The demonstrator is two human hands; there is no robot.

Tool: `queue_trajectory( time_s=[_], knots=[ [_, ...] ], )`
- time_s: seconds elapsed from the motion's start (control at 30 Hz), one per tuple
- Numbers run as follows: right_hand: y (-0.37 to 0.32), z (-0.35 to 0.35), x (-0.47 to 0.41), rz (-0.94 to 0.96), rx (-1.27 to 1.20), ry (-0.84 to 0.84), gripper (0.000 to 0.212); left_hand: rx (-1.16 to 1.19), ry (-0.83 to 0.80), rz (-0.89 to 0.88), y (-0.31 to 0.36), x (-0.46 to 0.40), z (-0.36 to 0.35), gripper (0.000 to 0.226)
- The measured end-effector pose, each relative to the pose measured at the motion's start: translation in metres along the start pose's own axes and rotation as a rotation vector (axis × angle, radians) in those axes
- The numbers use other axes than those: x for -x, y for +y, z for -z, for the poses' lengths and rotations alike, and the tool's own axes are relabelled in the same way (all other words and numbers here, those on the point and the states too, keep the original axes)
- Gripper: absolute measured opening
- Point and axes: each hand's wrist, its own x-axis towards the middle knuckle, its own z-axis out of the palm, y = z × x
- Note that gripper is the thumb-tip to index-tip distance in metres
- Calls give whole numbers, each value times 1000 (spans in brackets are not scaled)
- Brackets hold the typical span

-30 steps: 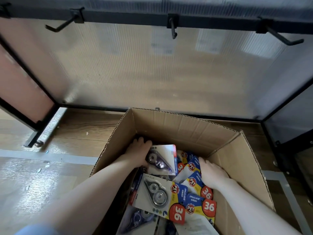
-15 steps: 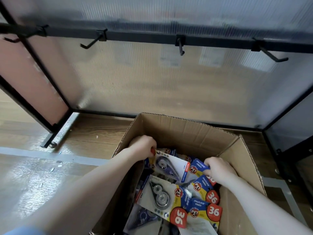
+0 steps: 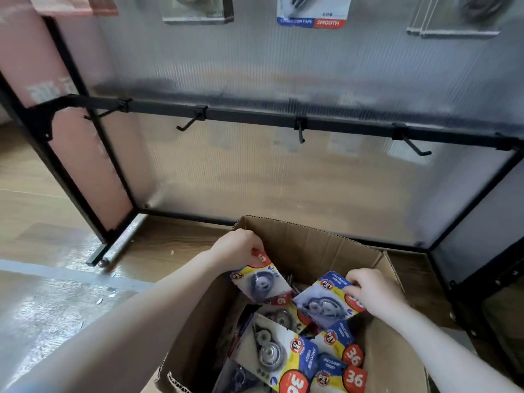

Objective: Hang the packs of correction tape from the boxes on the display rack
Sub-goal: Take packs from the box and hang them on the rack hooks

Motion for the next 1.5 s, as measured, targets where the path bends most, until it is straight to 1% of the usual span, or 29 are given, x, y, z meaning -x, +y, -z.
queue_trajectory(
  time_s=[0.17,0.27,0.37,0.47,0.53,0.63,0.73,0.9,0.97,1.03,1.13,1.27,1.4,1.5],
  knots=[
    [0,22,9,-4,-42,106,17,9,131,-4,7,9,19,21],
    [1,38,12,6,-46,151,16,-39,141,-19,13,12,34,20],
    [3,55,17,-3,-63,147,16,-114,87,-3,17,14,51,17],
    [6,73,22,-10,-77,181,16,-184,-26,20,20,17,69,23],
    [9,85,24,-16,-117,218,17,-212,-74,23,22,19,82,27],
    [13,101,23,-24,-218,252,21,-233,-104,12,27,25,103,24],
    [18,118,20,-8,-429,321,28,-250,-71,-2,39,32,127,24],
    [23,154,25,57,-643,370,29,-323,73,-24,63,38,158,24],
    [25,168,29,77,-696,394,25,-348,129,-12,71,35,166,22],
    [27,178,31,97,-705,412,22,-367,133,2,77,31,174,18],
    [33,193,35,139,-708,436,20,-392,84,9,85,29,185,14],
    [39,207,36,185,-639,459,17,-415,41,33,96,34,197,20],
    [27,223,34,254,-531,507,16,-403,143,13,99,42,215,19],
    [9,233,32,291,-565,589,19,-359,190,-39,95,48,231,17]
  ],
)
